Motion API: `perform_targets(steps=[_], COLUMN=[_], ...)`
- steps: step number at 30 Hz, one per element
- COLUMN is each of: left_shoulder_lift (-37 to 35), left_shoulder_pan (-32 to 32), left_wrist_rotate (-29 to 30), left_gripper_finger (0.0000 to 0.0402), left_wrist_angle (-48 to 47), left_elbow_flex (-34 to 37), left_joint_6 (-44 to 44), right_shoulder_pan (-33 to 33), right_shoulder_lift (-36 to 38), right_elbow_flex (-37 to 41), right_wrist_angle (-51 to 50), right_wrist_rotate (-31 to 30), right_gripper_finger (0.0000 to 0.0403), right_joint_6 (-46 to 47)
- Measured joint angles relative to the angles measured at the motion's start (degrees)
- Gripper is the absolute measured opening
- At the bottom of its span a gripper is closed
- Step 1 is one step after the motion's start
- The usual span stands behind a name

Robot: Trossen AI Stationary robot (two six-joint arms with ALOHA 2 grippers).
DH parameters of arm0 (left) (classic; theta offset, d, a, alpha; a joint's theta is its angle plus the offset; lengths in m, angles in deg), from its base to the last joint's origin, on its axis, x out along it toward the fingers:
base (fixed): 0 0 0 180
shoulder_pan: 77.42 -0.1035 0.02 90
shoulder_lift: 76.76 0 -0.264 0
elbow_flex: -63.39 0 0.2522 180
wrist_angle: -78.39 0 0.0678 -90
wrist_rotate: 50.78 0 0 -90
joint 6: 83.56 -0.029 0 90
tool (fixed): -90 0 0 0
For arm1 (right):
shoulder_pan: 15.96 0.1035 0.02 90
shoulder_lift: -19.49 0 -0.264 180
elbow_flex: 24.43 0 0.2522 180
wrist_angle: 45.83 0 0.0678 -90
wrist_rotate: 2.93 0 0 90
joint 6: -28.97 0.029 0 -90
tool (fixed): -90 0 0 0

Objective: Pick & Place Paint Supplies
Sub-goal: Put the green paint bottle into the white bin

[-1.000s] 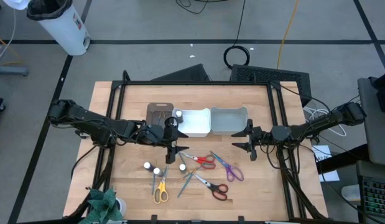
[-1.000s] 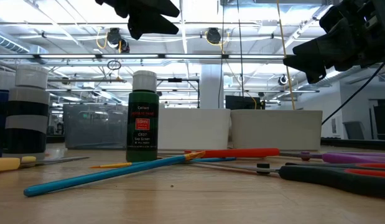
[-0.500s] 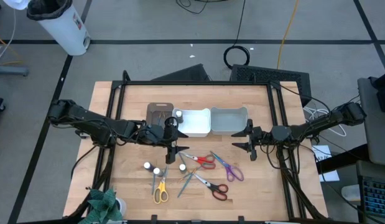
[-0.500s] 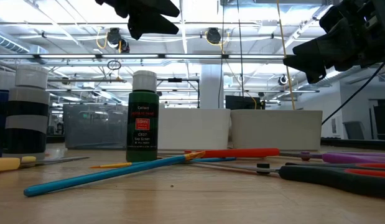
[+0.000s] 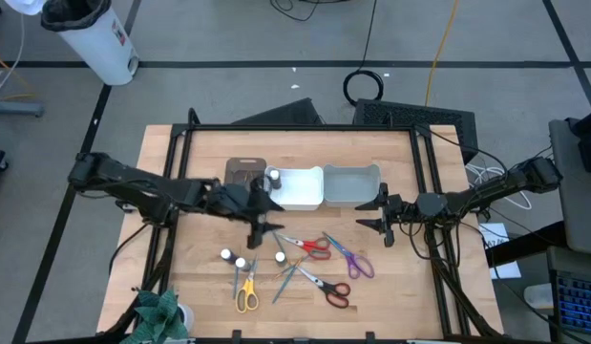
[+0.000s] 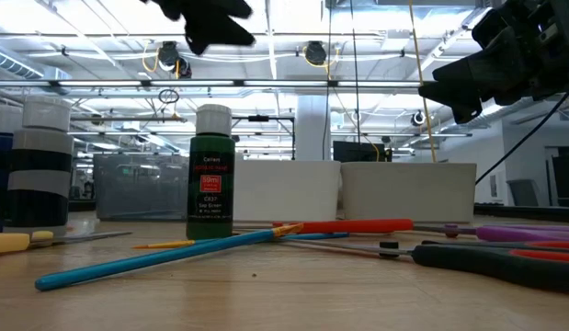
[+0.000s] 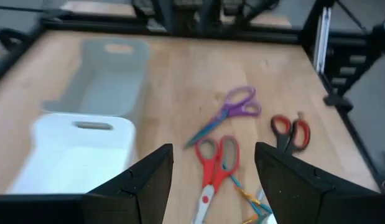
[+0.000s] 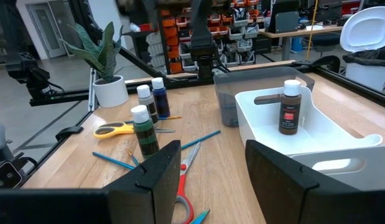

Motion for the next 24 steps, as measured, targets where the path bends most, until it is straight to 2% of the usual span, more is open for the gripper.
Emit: perform_targets(steps=[5,11,16,20,24], left_shoulder_lift=[-8.22,-11.78,-8.24,-2.83,2.89], left_shoulder_pan=[0.62,10.58,17.75,20.16,20.46], left_wrist_rotate=[0.7,0.3,0.27,0.47,4.03], left_gripper_finger=[0.0234,0.0234,0.0234,0.0234,0.0234], left_wrist_angle=[-6.88,-11.5,-7.56,-6.33,-4.46], left_elbow_flex=[-0.94,-0.92,1.11,1.74,1.62], left_joint_6=[2.16,3.87,1.69,1.7,1.75], right_shoulder_pan=[0.0,0.0,0.0,0.0,0.0], right_shoulder_lift=[0.0,0.0,0.0,0.0,0.0], right_elbow_flex=[-0.02,-0.02,-0.04,-0.04,-0.04], right_wrist_angle=[-0.1,-0.06,-0.43,-0.42,-0.41], right_wrist_rotate=[0.02,0.02,0.02,0.02,0.02], right_gripper_finger=[0.0171,0.0171,0.0171,0.0171,0.0171], right_joint_6=[0.0,0.02,0.01,0.02,0.0])
